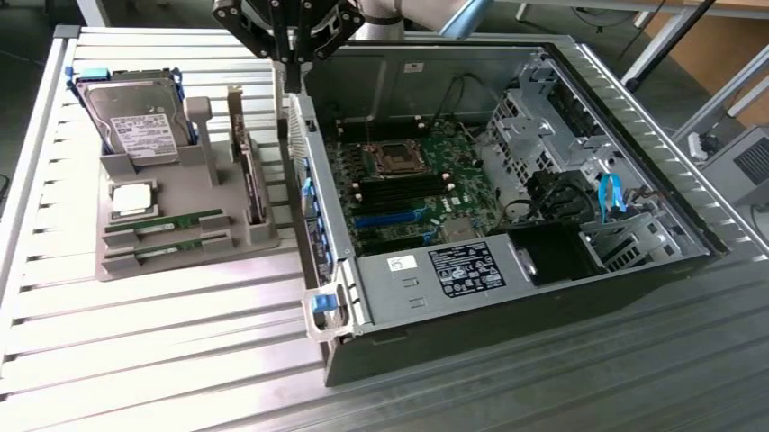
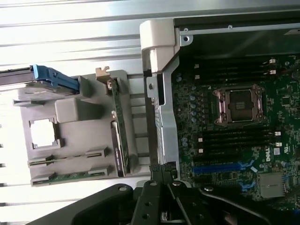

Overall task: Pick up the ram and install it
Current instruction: 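Reach for the ram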

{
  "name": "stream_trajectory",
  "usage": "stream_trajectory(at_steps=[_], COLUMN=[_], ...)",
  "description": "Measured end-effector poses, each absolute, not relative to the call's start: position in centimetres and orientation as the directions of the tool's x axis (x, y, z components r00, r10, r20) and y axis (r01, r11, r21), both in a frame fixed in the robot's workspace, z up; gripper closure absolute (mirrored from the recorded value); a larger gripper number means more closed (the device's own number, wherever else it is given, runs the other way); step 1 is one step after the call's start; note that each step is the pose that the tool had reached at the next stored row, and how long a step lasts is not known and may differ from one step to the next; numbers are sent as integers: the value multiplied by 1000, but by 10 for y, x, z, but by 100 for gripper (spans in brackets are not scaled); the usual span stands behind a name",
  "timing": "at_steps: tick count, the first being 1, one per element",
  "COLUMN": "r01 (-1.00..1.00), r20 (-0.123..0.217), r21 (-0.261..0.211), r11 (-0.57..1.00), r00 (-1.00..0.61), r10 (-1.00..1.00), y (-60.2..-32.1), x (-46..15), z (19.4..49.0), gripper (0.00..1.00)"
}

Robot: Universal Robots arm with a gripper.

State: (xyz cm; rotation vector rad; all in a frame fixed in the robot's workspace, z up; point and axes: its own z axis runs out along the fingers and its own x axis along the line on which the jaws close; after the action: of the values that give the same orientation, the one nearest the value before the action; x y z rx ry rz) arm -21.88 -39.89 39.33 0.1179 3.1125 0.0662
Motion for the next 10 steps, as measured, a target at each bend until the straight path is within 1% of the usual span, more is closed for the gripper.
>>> stream_trajectory(at_steps=[10], r01=[75], r20=[-25], r21=[43], r11=[996], r00=[-997], r10=[76], y=[-399], x=[-250], z=[393], gripper=[91])
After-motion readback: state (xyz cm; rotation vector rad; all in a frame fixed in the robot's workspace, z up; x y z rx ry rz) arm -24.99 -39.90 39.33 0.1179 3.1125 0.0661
